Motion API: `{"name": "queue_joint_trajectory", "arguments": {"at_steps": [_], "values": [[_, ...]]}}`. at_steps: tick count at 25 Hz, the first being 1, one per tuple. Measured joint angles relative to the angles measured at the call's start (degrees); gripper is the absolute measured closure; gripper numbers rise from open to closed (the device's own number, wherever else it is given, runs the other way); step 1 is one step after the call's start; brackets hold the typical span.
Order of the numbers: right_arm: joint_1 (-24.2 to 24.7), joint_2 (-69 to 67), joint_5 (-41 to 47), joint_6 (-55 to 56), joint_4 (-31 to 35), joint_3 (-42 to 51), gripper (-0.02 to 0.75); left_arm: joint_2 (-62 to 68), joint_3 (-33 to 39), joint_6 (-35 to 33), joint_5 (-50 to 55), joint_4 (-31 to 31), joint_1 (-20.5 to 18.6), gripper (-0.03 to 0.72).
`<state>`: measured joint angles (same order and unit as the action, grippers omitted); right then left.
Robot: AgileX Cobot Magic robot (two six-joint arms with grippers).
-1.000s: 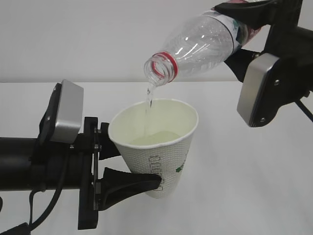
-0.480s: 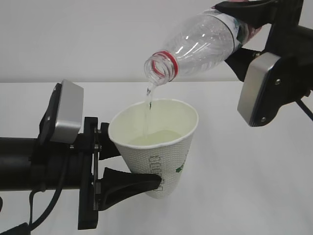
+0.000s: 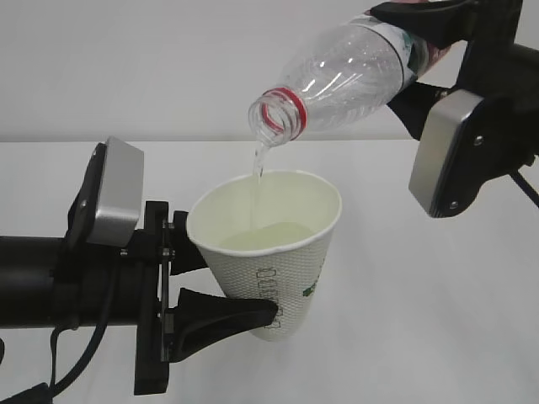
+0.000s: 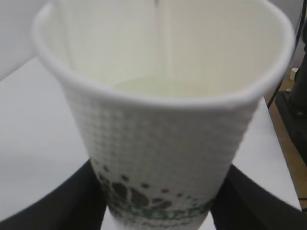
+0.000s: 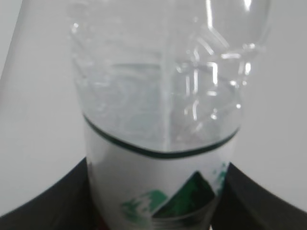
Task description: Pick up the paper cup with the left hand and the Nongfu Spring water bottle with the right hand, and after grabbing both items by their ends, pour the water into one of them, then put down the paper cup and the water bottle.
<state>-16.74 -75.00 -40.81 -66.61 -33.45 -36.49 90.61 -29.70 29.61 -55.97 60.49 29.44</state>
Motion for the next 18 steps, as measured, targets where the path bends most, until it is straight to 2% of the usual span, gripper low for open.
{"name": "queue_joint_trajectory", "arguments": {"at_steps": [18], "values": [[0.00,0.00,0.00,0.00,0.12,0.00,0.288,0.00,0.00,0.00,0.00,0.10,0.00,0.241]]}}
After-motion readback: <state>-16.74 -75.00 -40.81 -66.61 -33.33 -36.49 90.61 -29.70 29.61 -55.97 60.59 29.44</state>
